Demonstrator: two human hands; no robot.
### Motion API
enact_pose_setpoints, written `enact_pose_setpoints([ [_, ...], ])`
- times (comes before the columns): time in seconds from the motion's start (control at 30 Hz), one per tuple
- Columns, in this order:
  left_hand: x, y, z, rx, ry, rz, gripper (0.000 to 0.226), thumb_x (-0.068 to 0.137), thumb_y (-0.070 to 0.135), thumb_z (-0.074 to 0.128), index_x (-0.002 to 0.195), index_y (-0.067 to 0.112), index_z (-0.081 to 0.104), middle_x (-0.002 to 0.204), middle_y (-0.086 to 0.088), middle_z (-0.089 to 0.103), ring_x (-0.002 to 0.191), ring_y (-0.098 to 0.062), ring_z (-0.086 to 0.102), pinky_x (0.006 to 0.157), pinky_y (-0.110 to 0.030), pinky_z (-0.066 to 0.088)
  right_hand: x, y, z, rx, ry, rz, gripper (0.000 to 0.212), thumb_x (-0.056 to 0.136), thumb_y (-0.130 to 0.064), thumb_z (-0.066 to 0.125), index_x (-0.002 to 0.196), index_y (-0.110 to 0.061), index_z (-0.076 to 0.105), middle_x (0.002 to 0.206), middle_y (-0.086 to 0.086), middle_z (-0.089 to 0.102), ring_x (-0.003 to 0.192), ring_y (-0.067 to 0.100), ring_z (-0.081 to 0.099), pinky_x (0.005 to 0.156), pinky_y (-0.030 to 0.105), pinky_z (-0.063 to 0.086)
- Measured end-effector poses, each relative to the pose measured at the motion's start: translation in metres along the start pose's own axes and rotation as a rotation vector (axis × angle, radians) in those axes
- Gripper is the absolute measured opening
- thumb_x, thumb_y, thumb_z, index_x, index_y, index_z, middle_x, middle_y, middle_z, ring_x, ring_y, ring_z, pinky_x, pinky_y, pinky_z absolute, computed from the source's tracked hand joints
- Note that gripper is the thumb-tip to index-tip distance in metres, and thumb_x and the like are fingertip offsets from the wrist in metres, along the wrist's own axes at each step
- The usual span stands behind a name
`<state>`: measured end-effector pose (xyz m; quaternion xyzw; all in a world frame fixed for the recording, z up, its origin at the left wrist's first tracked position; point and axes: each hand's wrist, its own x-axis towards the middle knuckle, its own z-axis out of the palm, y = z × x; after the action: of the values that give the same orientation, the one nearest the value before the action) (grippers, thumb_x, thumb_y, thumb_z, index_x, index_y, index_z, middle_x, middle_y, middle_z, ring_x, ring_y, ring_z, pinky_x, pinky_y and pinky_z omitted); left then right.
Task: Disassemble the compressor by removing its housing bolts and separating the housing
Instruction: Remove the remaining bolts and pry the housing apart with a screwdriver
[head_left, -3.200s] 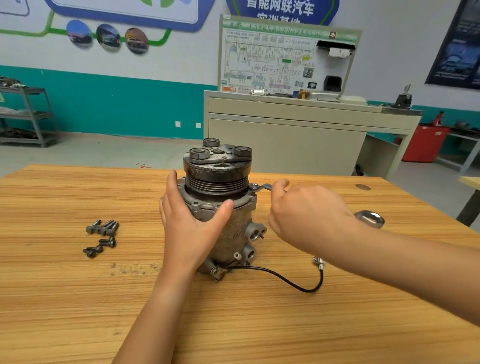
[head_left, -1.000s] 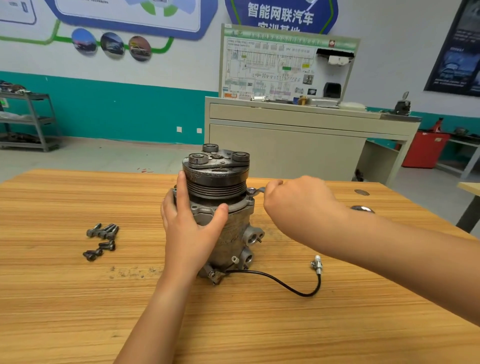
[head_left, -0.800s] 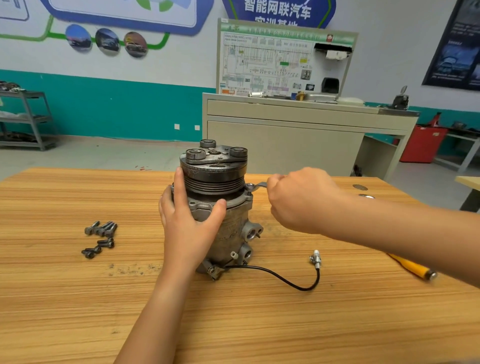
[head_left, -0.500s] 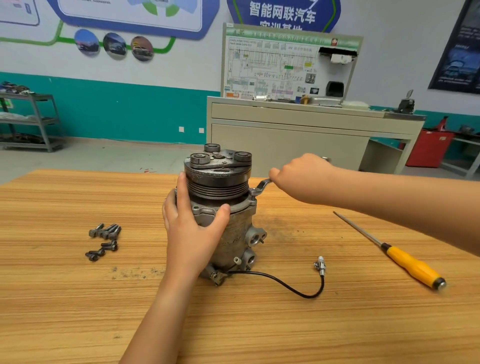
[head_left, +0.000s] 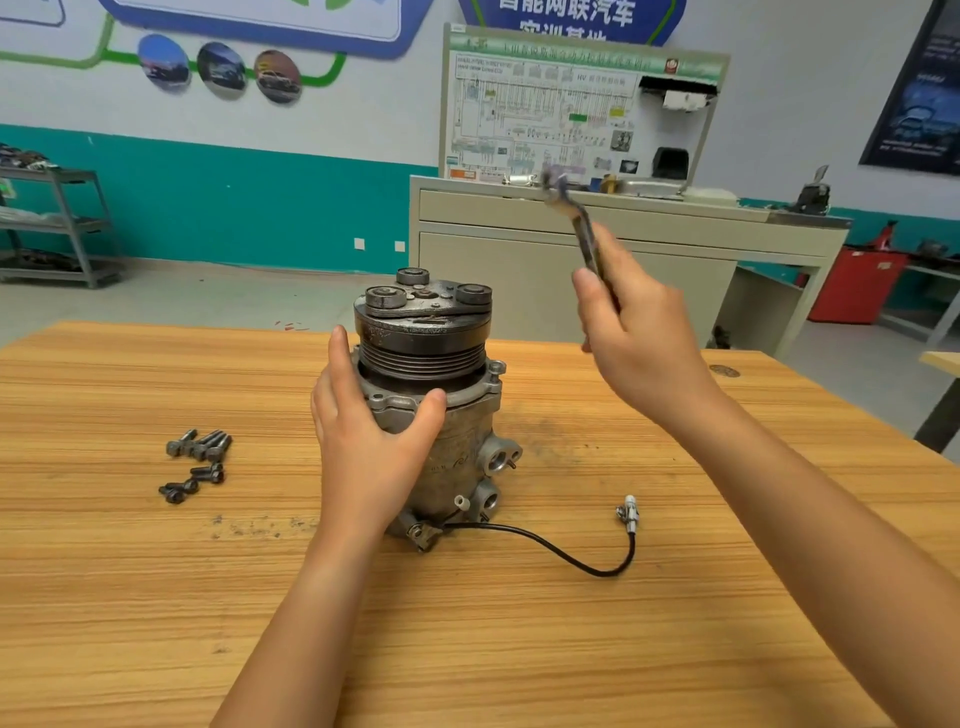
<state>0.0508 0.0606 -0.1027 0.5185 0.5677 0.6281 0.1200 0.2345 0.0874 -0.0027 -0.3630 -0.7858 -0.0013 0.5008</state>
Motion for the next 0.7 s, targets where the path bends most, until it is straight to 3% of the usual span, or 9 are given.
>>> enact_pose_setpoints([
  [0.07,0.0,0.0,0.0,-0.008,-0.008,-0.01,0.094,0.076,0.045,0.064,0.148,0.037,0.003,0.153,0.002,0.017,0.141,-0.017,0.014,0.108,-0.036,0.02,-0.017,-0.009,-0.009,-0.272,-0.134,-0.099,0.042,0.097,-0.018,0.04,0.139,-0.016,0.039,0.066,-0.004,0.05,0.055,0.015,0.044,0.05,0.031,0.032],
  [0.17,0.0,-0.001,0.0,-0.012,0.006,-0.004,0.094,0.076,0.045,0.064,0.148,0.036,0.005,0.152,0.002,0.018,0.141,-0.015,0.014,0.107,-0.031,0.018,-0.034,-0.012,-0.013,-0.675,-0.335,-0.036,0.039,0.099,-0.022,0.035,0.138,-0.023,0.034,0.092,0.004,0.062,0.077,0.029,0.057,0.058,0.032,0.036],
  [0.23,0.0,-0.001,0.002,-0.015,0.022,0.003,0.093,0.076,0.043,0.065,0.148,0.034,0.007,0.152,0.002,0.019,0.141,-0.015,0.015,0.105,-0.028,0.017,-0.036,-0.015,-0.011,-0.833,-0.398,0.006,0.036,0.098,-0.018,0.036,0.133,-0.024,0.034,0.094,0.002,0.059,0.075,0.026,0.053,0.054,0.03,0.032],
  [0.37,0.0,-0.002,0.003,-0.021,0.036,0.002,0.093,0.076,0.043,0.066,0.148,0.033,0.009,0.15,0.001,0.022,0.14,-0.015,0.017,0.104,-0.028,0.019,-0.032,-0.018,-0.008,-0.93,-0.485,0.068,0.035,0.09,-0.003,0.04,0.123,-0.017,0.041,0.065,-0.003,0.037,0.053,0.018,0.033,0.042,0.028,0.02],
  [0.47,0.0,-0.002,0.003,-0.018,0.038,0.006,0.092,0.077,0.042,0.066,0.148,0.033,0.009,0.15,0.002,0.021,0.14,-0.015,0.017,0.103,-0.028,0.019,-0.026,-0.029,-0.005,-0.956,-0.559,0.045,0.034,0.087,0.002,0.038,0.117,-0.013,0.043,0.061,-0.002,0.029,0.048,0.014,0.024,0.04,0.027,0.017],
  [0.57,0.0,-0.002,0.003,-0.012,0.04,0.008,0.092,0.077,0.042,0.066,0.148,0.033,0.009,0.15,0.002,0.021,0.14,-0.015,0.017,0.103,-0.028,0.019,-0.022,-0.047,-0.003,-0.994,-0.649,0.028,0.036,0.089,0.002,0.037,0.123,-0.008,0.041,0.062,0.001,0.026,0.049,0.015,0.024,0.04,0.026,0.019],
  [0.63,-0.001,-0.002,0.003,-0.012,0.041,0.005,0.093,0.076,0.043,0.066,0.148,0.033,0.009,0.15,0.002,0.021,0.14,-0.015,0.017,0.104,-0.028,0.019,-0.02,-0.06,0.004,-1.035,-0.744,0.008,0.037,0.09,0.001,0.039,0.127,-0.002,0.04,0.067,0.005,0.032,0.056,0.019,0.035,0.045,0.026,0.028],
  [0.7,-0.001,-0.002,0.003,-0.012,0.039,0.006,0.093,0.075,0.043,0.066,0.149,0.032,0.009,0.15,0.002,0.021,0.14,-0.015,0.017,0.104,-0.029,0.019,-0.017,-0.068,0.011,-1.048,-0.836,0.009,0.04,0.092,0.0,0.04,0.132,0.003,0.036,0.096,0.012,0.049,0.085,0.026,0.052,0.058,0.029,0.035],
])
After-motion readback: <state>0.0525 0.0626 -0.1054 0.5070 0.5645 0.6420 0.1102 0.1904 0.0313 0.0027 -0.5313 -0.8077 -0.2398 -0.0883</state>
